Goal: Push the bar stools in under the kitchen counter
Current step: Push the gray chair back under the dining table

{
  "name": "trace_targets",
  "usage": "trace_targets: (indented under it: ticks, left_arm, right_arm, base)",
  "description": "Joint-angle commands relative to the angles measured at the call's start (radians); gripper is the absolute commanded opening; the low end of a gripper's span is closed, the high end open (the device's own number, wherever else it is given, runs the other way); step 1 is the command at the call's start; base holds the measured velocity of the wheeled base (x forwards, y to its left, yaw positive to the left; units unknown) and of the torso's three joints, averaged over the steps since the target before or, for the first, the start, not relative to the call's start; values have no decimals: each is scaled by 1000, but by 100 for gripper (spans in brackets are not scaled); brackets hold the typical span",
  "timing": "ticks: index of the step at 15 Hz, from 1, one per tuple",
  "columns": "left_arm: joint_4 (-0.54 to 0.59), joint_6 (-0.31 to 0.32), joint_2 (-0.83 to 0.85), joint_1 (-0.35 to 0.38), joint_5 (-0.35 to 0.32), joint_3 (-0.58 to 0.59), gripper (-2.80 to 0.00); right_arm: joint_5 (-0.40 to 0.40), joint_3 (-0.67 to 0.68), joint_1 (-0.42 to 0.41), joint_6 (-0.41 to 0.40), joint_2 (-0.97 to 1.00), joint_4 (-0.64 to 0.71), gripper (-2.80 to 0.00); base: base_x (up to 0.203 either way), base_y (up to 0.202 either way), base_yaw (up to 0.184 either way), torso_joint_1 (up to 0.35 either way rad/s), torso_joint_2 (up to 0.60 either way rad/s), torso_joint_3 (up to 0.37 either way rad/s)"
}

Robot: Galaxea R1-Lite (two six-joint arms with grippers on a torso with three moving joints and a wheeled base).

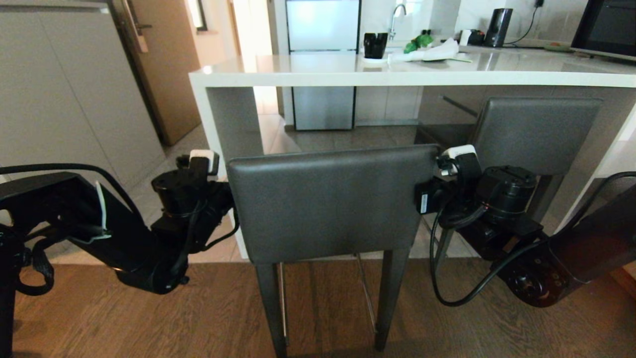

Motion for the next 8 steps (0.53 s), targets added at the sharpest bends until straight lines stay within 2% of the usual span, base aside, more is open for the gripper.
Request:
trace_targets:
  ticks: [1, 5, 8]
  left_arm:
    - [19, -1, 12, 0, 4, -56, -280]
    - [107, 0, 42, -12, 6, -183, -280]
    - [110, 17, 62, -12, 6, -189, -280]
  right_arm:
    - [-7, 16, -19, -1, 0, -14, -280]
    - [-6, 22, -21, -2, 1, -27, -280]
    - [-3, 18, -21, -3, 4, -27, -280]
  base:
    - [0, 0, 0, 0, 0, 0]
    - [0, 0, 0, 0, 0, 0]
    - [0, 0, 0, 0, 0, 0]
